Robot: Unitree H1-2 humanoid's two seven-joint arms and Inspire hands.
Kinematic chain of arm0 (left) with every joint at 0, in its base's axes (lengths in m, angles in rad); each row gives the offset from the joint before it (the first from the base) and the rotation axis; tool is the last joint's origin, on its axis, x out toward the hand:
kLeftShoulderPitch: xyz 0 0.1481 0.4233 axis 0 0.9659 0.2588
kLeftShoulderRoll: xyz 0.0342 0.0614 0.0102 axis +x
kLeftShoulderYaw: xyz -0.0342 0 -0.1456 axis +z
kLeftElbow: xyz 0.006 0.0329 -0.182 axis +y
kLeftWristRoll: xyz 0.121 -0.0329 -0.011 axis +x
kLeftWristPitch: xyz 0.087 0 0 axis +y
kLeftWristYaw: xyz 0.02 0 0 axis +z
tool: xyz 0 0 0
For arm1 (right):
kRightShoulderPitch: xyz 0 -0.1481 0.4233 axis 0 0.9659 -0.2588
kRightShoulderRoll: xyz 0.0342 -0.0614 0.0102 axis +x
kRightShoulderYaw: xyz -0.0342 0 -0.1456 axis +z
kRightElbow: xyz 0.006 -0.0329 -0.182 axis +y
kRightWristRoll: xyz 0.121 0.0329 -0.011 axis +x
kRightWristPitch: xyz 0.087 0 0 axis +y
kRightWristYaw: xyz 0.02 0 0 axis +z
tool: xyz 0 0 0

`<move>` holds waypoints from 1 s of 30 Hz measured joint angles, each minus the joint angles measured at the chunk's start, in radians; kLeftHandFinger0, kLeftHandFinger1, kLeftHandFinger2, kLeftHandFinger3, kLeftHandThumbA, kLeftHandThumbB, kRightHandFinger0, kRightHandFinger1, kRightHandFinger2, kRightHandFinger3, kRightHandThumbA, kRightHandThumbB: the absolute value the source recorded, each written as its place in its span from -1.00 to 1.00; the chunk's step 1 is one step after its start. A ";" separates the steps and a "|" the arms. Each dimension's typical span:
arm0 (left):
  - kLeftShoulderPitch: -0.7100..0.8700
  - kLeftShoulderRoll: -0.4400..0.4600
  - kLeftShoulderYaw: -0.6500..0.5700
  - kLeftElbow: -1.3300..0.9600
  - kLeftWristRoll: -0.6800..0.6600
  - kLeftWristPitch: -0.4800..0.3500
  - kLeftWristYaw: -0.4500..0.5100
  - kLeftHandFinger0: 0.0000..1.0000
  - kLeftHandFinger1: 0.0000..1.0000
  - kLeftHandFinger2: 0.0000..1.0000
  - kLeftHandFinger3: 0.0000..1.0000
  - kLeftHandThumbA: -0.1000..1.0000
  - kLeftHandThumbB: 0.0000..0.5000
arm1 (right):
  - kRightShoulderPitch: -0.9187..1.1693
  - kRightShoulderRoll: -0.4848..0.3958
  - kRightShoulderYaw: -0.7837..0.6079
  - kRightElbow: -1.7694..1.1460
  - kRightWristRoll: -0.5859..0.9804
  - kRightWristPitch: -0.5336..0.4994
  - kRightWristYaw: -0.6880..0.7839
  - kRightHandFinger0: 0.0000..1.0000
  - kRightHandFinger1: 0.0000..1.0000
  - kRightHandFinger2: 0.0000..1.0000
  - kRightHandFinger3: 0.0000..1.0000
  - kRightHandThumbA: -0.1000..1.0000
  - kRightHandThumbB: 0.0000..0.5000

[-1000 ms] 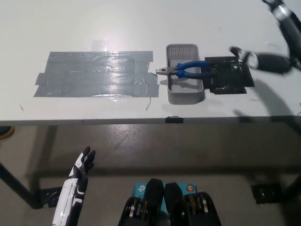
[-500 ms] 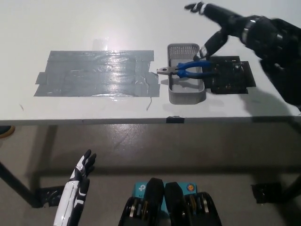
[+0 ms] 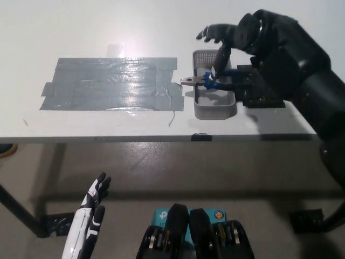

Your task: The robot picks the blue plier placed on top of the container and places it on the grey area of the table

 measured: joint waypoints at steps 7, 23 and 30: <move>0.001 0.004 -0.002 -0.003 0.024 0.000 0.000 1.00 1.00 1.00 1.00 1.00 -0.49 | -0.028 0.035 0.008 0.141 -0.030 -0.046 0.001 1.00 1.00 1.00 1.00 1.00 0.22; 0.000 0.010 -0.002 -0.009 0.037 0.001 0.000 1.00 1.00 1.00 1.00 1.00 -0.49 | -0.031 0.080 0.007 0.246 -0.088 -0.063 -0.006 1.00 1.00 1.00 1.00 1.00 0.23; 0.000 0.011 -0.002 -0.018 0.040 0.002 0.000 1.00 1.00 1.00 1.00 1.00 -0.49 | -0.031 0.086 -0.005 0.255 -0.098 -0.066 -0.013 1.00 1.00 1.00 1.00 1.00 0.32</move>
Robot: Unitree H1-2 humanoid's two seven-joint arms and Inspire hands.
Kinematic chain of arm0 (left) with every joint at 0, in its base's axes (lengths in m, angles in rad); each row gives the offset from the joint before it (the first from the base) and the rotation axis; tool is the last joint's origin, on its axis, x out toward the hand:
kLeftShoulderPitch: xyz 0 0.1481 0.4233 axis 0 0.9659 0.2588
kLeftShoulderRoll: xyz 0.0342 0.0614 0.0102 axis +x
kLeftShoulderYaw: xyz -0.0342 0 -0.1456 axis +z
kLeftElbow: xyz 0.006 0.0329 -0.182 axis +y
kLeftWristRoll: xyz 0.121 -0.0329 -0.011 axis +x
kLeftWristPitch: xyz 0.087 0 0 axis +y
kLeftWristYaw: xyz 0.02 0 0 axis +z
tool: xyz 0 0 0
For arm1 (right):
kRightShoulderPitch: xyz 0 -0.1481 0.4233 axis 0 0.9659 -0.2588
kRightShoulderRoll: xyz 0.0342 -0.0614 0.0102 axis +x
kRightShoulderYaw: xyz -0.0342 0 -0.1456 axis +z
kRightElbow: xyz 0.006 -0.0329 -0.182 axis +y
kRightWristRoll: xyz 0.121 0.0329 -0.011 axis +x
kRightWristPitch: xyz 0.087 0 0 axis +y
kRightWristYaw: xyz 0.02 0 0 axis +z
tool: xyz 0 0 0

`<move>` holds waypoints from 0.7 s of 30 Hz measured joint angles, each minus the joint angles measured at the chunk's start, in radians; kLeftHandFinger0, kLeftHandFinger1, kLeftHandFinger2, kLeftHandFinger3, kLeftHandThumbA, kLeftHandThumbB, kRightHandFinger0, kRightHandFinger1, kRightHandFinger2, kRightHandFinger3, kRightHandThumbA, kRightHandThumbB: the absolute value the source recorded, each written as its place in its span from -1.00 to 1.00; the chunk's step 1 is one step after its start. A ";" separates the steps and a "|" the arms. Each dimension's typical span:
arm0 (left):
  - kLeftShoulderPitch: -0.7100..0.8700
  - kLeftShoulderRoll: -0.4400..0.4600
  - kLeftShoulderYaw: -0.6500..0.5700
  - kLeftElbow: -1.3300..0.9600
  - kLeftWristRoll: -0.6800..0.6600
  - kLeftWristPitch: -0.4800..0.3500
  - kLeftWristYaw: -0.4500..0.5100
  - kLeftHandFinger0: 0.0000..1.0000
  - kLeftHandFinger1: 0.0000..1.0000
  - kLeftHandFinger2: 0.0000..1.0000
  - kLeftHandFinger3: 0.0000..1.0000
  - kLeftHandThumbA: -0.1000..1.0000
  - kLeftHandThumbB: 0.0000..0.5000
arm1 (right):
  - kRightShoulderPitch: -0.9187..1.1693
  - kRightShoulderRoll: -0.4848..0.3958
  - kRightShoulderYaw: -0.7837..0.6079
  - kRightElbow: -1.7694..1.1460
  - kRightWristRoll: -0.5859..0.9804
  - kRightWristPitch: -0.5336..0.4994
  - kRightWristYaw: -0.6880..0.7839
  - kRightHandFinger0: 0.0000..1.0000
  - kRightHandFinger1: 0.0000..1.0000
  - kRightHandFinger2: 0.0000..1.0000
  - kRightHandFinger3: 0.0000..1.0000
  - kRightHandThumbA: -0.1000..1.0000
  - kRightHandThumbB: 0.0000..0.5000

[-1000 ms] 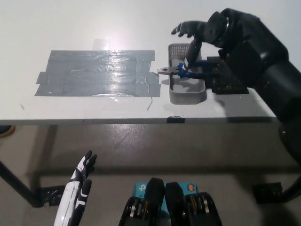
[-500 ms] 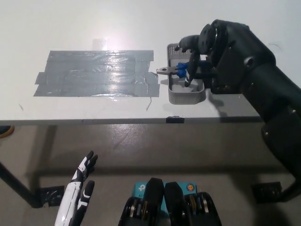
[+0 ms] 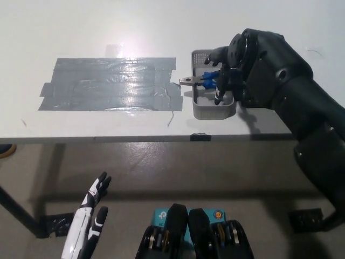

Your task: The robot picks the blue plier placed on top of the container and places it on the grey area of the table

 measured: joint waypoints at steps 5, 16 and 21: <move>0.000 0.002 0.000 0.000 0.002 0.000 0.000 1.00 1.00 1.00 1.00 1.00 -0.48 | 0.000 0.007 -0.001 0.008 -0.008 -0.002 -0.008 1.00 1.00 1.00 1.00 1.00 0.34; 0.000 0.005 0.000 -0.001 0.012 0.000 0.000 1.00 1.00 1.00 1.00 1.00 -0.43 | 0.025 0.011 -0.029 0.004 -0.014 -0.031 -0.075 1.00 1.00 1.00 1.00 1.00 0.45; 0.000 0.010 0.000 -0.001 0.012 -0.001 0.000 1.00 1.00 1.00 1.00 1.00 -0.42 | 0.072 0.012 -0.030 0.004 -0.022 -0.072 -0.160 1.00 1.00 1.00 1.00 1.00 0.34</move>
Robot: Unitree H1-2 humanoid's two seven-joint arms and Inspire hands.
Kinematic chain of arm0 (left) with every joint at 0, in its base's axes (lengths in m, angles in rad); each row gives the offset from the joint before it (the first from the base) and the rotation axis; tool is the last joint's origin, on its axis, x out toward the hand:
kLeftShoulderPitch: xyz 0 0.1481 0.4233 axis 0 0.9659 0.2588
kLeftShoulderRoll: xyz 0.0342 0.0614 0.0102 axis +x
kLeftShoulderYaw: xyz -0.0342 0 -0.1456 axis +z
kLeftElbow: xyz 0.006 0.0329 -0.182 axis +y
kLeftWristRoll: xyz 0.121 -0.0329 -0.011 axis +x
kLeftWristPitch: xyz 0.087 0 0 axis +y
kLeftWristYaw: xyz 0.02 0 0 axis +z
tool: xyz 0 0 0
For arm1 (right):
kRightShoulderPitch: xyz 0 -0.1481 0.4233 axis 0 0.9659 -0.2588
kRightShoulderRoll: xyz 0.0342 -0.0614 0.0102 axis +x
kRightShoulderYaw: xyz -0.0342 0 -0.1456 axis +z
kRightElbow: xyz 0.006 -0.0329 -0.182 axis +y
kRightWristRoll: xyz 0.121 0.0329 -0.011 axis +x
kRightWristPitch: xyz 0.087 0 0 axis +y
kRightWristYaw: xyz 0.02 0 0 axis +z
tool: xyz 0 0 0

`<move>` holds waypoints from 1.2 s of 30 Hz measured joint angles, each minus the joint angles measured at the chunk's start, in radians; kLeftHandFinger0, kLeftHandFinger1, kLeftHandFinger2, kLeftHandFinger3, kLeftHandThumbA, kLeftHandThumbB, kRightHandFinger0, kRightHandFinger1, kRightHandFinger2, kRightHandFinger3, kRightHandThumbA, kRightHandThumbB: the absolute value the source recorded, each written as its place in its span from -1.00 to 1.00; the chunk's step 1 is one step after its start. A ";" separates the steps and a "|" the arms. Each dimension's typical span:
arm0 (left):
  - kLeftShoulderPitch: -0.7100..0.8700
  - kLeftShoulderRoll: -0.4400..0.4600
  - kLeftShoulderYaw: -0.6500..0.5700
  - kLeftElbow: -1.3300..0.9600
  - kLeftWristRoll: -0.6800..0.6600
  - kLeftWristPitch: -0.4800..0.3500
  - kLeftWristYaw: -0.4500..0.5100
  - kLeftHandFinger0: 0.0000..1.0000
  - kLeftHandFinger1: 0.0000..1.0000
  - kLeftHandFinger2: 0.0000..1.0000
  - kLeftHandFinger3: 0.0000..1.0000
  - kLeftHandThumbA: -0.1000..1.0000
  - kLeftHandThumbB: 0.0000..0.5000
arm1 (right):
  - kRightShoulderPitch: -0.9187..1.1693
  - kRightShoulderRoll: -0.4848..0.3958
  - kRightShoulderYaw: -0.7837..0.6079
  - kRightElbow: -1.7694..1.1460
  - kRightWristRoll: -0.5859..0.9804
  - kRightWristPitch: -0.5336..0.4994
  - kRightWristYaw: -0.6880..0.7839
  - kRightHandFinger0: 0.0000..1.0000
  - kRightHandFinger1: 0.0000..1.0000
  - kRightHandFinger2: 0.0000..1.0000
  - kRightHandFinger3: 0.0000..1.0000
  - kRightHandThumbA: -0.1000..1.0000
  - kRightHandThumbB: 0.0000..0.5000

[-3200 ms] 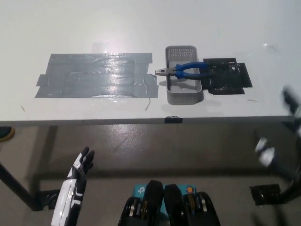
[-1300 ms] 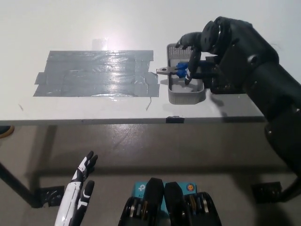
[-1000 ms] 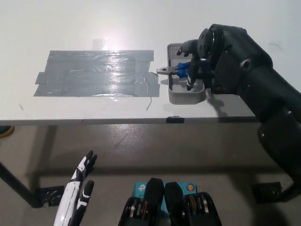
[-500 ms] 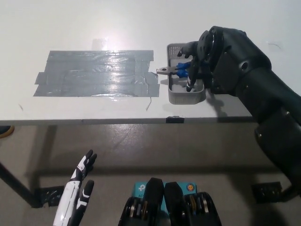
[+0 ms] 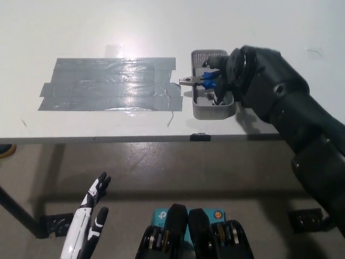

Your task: The robot picks the blue plier placed on top of the container and places it on the grey area of the table

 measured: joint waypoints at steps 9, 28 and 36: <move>0.000 0.001 -0.001 0.000 0.000 0.000 0.000 1.00 1.00 1.00 1.00 1.00 -0.40 | 0.028 0.002 0.007 0.010 -0.018 -0.052 -0.108 1.00 1.00 1.00 1.00 0.94 0.24; -0.001 0.002 -0.002 -0.001 0.000 0.000 0.000 1.00 1.00 1.00 1.00 1.00 -0.51 | 0.108 0.004 0.069 0.036 -0.100 -0.205 -0.447 -0.82 0.19 0.95 0.84 -1.00 -0.27; -0.003 0.004 -0.002 -0.004 0.000 0.000 0.000 1.00 1.00 1.00 1.00 1.00 -0.42 | 0.112 -0.008 0.078 0.045 -0.138 -0.254 -0.566 -0.91 -0.20 0.43 -0.35 -1.00 -0.23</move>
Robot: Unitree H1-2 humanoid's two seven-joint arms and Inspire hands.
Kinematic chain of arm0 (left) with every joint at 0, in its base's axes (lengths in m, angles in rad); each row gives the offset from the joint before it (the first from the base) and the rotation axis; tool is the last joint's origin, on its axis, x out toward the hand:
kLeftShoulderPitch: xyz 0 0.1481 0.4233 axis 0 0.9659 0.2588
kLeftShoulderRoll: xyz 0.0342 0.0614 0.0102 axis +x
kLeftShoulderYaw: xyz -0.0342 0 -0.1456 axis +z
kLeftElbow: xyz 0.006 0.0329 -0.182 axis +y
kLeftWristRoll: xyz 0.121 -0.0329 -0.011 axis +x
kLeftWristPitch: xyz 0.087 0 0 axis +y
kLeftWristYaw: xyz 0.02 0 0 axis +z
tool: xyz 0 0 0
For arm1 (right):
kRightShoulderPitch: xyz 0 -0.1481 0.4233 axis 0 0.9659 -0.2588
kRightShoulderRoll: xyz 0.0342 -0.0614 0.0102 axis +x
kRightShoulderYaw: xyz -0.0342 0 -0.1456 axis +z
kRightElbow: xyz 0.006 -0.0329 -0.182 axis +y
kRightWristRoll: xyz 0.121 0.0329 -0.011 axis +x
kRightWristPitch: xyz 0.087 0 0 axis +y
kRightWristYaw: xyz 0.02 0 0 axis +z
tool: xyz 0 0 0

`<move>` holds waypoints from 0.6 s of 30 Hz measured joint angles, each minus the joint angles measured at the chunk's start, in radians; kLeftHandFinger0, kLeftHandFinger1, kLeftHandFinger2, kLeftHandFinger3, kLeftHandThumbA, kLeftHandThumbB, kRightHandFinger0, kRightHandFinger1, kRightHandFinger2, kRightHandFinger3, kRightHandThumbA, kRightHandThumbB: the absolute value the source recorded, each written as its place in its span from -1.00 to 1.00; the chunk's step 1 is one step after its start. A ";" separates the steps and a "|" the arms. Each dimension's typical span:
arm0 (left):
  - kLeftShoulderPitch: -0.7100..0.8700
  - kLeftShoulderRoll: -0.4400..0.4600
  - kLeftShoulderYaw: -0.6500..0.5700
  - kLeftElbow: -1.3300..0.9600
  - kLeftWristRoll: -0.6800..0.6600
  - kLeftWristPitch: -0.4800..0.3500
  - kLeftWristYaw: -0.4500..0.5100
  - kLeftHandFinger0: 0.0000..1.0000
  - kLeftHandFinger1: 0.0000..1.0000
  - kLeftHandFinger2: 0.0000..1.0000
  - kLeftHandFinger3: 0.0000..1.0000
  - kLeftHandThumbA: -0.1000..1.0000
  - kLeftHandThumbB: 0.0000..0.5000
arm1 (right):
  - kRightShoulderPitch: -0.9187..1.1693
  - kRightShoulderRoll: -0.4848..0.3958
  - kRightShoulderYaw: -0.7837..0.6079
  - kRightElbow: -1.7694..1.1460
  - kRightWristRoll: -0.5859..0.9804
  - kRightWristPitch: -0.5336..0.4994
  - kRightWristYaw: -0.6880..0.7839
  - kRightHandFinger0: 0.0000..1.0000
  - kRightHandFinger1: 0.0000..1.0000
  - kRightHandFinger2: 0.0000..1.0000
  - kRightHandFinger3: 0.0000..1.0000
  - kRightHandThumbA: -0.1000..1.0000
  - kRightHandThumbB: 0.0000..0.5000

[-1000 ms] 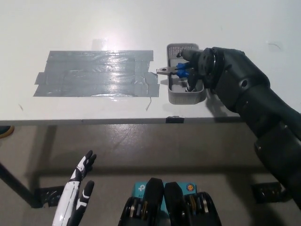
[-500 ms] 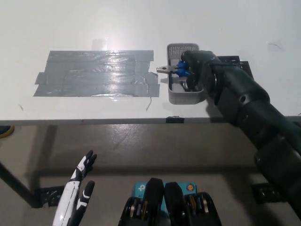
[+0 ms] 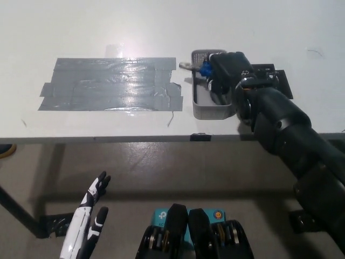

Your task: The robot picks the blue plier placed on top of the container and places it on the grey area of the table

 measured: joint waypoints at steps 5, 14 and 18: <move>0.000 0.000 0.000 0.000 -0.001 0.000 0.000 1.00 1.00 1.00 1.00 1.00 -0.46 | -0.002 -0.014 0.001 -0.001 -0.018 -0.028 -0.062 -0.80 0.21 0.86 0.83 -1.00 -0.34; 0.003 0.001 0.000 0.001 -0.002 -0.002 0.000 1.00 1.00 1.00 1.00 1.00 -0.54 | -0.074 -0.032 -0.014 -0.016 -0.038 -0.073 -0.123 -0.87 -0.02 0.70 0.73 -1.00 -0.20; 0.012 0.000 -0.001 0.000 -0.002 -0.002 0.000 1.00 1.00 1.00 1.00 1.00 -0.51 | -0.103 -0.032 -0.014 -0.031 -0.046 -0.095 -0.141 -1.00 -0.28 0.42 0.33 -1.00 -0.05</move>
